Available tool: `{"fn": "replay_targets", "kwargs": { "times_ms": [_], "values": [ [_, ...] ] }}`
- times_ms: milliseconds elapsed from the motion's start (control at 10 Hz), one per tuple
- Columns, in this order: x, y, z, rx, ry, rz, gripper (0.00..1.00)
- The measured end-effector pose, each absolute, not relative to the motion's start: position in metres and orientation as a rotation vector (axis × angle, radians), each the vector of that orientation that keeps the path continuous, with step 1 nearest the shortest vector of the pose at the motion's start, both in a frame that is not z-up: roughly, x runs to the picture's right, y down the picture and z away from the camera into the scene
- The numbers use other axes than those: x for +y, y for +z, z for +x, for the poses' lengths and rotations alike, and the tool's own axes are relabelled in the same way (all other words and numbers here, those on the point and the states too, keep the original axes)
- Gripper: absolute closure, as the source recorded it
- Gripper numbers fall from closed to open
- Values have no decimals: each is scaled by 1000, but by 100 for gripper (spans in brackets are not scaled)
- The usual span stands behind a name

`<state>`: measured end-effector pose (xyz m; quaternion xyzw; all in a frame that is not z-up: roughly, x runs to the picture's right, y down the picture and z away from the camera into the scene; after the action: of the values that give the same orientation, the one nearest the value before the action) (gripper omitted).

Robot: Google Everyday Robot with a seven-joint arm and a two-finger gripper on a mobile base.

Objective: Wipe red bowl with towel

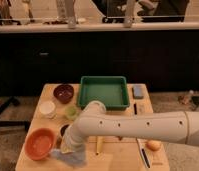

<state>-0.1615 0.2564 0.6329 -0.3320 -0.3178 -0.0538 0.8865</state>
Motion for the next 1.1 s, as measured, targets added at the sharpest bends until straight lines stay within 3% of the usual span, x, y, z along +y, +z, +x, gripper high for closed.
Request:
{"fn": "replay_targets", "kwargs": {
  "times_ms": [600, 1100],
  "values": [
    [243, 630, -217, -653, -155, -703, 100],
    [244, 630, -222, -653, -168, -705, 100]
  ]
}}
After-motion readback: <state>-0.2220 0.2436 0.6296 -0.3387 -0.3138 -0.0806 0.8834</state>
